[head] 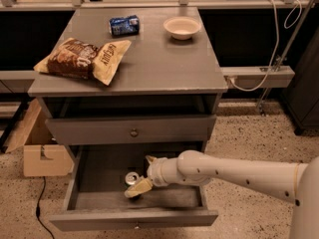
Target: Pick green can from middle drawer and place on counter
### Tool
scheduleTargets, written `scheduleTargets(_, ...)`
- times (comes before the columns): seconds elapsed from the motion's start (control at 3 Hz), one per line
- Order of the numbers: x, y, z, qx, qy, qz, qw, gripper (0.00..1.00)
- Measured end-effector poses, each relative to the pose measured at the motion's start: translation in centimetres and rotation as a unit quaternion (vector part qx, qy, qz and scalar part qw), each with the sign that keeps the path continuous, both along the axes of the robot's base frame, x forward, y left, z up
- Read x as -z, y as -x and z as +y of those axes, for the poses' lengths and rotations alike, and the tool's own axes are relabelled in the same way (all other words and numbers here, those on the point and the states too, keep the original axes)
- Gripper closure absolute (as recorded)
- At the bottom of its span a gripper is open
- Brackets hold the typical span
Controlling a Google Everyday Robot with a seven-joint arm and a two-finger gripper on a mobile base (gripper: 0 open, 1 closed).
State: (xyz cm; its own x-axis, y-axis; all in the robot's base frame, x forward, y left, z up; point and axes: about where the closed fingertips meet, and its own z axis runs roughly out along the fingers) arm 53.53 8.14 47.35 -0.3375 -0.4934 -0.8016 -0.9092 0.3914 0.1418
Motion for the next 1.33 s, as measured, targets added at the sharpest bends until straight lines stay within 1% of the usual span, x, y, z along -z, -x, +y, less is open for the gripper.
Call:
scheduleTargets(0.67, 2.9, -0.7, 1.9, -0.04, 0.01, -0.032, 0.9987, 0.0)
scheduleTargets(1.0, 4.1, -1.0, 2.5, -0.057, 0.009, -0.042, 0.9975, 0.03)
scheduleTargets(1.33, 4.7, -1.1, 2.5, -0.061, 0.005, -0.045, 0.9971, 0.26)
